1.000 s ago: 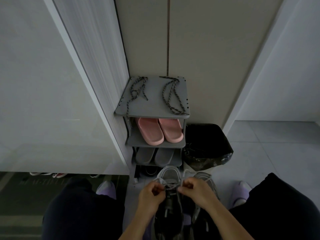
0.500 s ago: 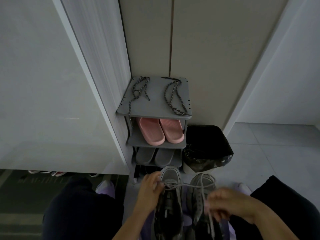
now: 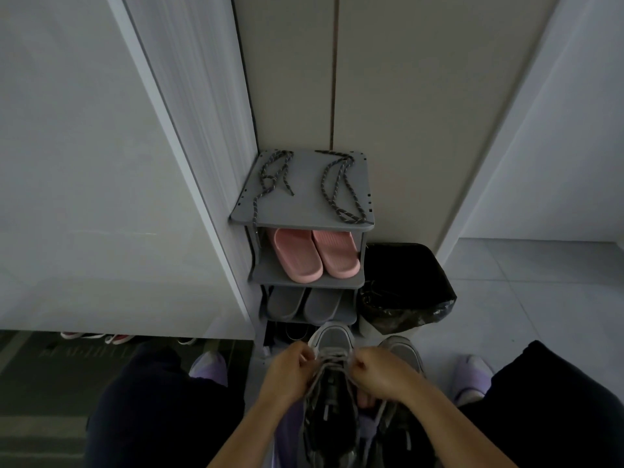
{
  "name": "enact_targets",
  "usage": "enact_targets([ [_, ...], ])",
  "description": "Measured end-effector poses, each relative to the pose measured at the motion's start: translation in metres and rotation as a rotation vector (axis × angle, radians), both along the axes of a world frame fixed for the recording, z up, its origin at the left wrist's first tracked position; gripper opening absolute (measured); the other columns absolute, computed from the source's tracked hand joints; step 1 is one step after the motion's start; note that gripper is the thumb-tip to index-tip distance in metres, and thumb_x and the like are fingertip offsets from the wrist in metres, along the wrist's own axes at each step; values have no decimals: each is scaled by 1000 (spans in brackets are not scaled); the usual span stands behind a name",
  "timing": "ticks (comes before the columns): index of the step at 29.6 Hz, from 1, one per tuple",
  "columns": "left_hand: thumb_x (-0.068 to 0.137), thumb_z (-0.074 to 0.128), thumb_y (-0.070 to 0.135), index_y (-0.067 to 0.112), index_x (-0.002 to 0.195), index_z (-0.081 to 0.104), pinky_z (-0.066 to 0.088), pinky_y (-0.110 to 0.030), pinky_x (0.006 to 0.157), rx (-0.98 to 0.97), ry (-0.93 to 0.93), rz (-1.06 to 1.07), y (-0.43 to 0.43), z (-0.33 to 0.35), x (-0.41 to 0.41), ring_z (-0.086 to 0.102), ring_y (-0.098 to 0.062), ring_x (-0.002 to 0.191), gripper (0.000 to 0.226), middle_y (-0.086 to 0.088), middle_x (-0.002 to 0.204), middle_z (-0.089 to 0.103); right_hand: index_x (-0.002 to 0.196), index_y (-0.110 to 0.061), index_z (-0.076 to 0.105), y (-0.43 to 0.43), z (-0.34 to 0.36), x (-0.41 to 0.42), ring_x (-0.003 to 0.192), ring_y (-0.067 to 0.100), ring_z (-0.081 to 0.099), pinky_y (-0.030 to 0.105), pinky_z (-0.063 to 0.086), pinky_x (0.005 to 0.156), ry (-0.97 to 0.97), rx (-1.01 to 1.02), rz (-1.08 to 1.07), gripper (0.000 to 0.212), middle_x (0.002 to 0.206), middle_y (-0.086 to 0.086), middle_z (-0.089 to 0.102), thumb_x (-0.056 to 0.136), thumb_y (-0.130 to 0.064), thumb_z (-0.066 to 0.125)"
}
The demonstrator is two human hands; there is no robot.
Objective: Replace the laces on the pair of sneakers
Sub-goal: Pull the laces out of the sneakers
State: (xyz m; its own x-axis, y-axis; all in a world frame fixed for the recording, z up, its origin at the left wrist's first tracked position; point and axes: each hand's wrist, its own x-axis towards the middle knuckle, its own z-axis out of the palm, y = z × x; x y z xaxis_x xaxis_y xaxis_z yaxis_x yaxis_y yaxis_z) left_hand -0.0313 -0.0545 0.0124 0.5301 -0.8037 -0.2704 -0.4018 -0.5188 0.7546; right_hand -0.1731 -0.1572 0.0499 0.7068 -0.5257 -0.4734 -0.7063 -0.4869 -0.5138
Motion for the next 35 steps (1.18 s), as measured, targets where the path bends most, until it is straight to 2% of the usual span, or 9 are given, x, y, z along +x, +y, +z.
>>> enact_targets([
  [9, 83, 63, 7, 23, 66, 51, 40, -4, 55, -70, 217, 111, -12, -1, -11, 49, -1, 62, 27, 8, 68, 55, 83, -21, 54, -1, -16, 8, 75, 14, 58, 29, 49, 72, -106, 69, -300, 12, 83, -3, 60, 87, -30, 60],
  [12, 86, 59, 9, 26, 64, 46, 37, -7, 58, -89, 55, 35, -12, -3, -9, 47, 1, 64, 31, 10, 68, 51, 86, -21, 56, -2, -17, 8, 78, 11, 57, 20, 44, 64, -139, 32, -258, 7, 86, -4, 59, 87, -27, 60],
  [19, 92, 47, 26, 9, 94, 52, 41, -34, 77, 56, -330, -418, -16, 10, 19, 57, -24, 92, 18, -10, 99, 59, 78, -21, 50, -15, -8, 10, 83, 18, 58, 30, 46, 74, -97, -117, -111, 8, 87, 1, 60, 82, -22, 57],
  [22, 91, 50, 23, 11, 86, 50, 39, -25, 71, -25, -214, -270, -14, 5, 12, 56, -19, 83, 13, -7, 90, 58, 89, -20, 58, -14, -14, 10, 88, 15, 60, 28, 50, 77, -154, 2, -228, 9, 91, -2, 62, 84, -27, 60],
  [24, 90, 54, 19, 21, 74, 43, 36, -13, 63, -79, -44, -106, -11, -4, 2, 49, -7, 70, 20, 3, 76, 51, 98, -17, 61, -10, -17, 9, 85, 7, 56, 12, 43, 69, -184, 117, -297, 18, 92, -7, 60, 87, -31, 61],
  [26, 90, 55, 16, 26, 70, 37, 36, -9, 62, -109, 52, -22, -10, -12, -5, 43, -2, 66, 29, 7, 71, 45, 91, -18, 57, -3, -22, 10, 80, 4, 52, 3, 33, 60, -219, 137, -360, 10, 86, -8, 56, 89, -28, 60],
  [29, 90, 53, 13, 26, 67, 36, 36, -8, 61, -104, 40, 6, -13, -13, -11, 42, 0, 65, 32, 9, 69, 45, 77, -20, 50, 6, -29, 14, 66, -1, 48, 9, 34, 56, -258, 134, -480, 15, 73, -10, 53, 89, -24, 58],
  [32, 91, 53, 18, 21, 69, 42, 36, -15, 63, -64, -54, -92, -14, -4, -2, 48, -5, 68, 25, 5, 73, 51, 70, -21, 45, 4, -24, 13, 60, 2, 44, 16, 34, 54, -210, 102, -461, 19, 68, -8, 50, 85, -20, 57],
  [35, 91, 51, 27, 13, 84, 52, 45, -37, 80, 63, -260, -271, -16, 5, 22, 58, -23, 88, 16, -6, 95, 60, 75, -19, 50, -9, -13, 9, 65, 9, 49, 22, 37, 56, -94, 57, -360, 12, 70, -7, 52, 81, -23, 59],
])
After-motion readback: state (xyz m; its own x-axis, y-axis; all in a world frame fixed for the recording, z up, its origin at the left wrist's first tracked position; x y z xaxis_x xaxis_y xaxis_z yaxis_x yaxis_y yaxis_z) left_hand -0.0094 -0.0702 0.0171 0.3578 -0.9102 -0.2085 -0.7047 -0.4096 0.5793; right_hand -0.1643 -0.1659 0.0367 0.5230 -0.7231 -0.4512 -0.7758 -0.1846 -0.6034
